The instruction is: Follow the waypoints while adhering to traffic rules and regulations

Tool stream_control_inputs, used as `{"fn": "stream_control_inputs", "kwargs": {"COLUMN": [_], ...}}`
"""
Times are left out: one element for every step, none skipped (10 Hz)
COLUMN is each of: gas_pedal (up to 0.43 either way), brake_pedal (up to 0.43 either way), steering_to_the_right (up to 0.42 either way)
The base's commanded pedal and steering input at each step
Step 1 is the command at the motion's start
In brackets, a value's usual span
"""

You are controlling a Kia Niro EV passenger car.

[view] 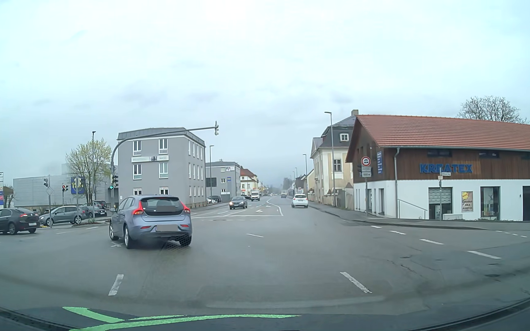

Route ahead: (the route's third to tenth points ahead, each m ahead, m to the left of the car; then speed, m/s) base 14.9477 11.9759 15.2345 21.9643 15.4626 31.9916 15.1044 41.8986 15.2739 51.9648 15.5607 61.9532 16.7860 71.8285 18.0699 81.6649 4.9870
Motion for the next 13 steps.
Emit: {"fn": "stream_control_inputs", "kwargs": {"gas_pedal": [0.0, 0.0, 0.0, 0.0, 0.008, 0.008, 0.039, 0.047, 0.059, 0.059, 0.059, 0.059, 0.059], "brake_pedal": [0.0, 0.0, 0.0, 0.0, 0.0, 0.0, 0.0, 0.0, 0.0, 0.0, 0.0, 0.0, 0.0], "steering_to_the_right": [-0.059, -0.069, -0.08, -0.09, -0.099, -0.11, -0.121, -0.131, -0.144, -0.155, -0.161, -0.172, -0.182]}}
